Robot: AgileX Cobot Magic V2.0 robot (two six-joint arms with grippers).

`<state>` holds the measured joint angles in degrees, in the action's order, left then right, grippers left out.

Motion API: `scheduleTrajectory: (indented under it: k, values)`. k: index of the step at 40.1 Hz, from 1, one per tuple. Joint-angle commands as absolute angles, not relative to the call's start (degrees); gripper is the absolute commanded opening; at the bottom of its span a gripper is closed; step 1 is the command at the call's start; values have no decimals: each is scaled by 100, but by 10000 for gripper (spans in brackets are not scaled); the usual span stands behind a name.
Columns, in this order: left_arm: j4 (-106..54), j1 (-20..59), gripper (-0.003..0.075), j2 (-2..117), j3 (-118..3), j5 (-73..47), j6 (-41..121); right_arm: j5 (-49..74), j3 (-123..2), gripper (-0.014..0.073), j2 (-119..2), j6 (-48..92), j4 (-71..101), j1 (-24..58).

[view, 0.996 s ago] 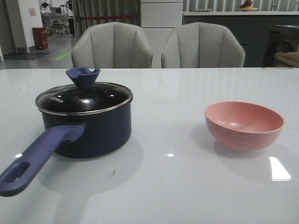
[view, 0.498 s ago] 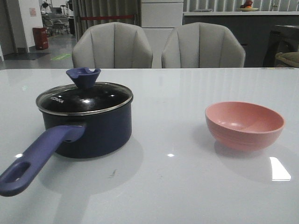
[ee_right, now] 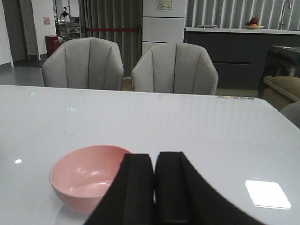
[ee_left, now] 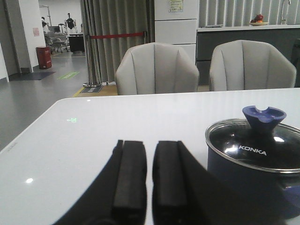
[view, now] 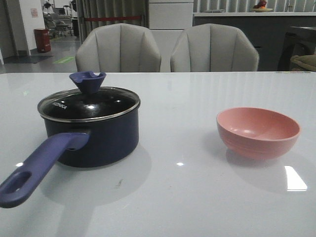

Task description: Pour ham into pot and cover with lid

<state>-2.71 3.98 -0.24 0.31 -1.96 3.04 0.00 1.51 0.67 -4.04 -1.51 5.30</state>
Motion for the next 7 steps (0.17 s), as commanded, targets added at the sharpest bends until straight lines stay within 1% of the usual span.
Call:
scheduleTrajectory:
  k: [1,7]
  values:
    - [-323,397,132,-133,143,256,282,-519,125,158,172,-434,-252,503]
    - [-323,397,132,-133,143,256,282,-519,125,158,172,-434,-252,503]
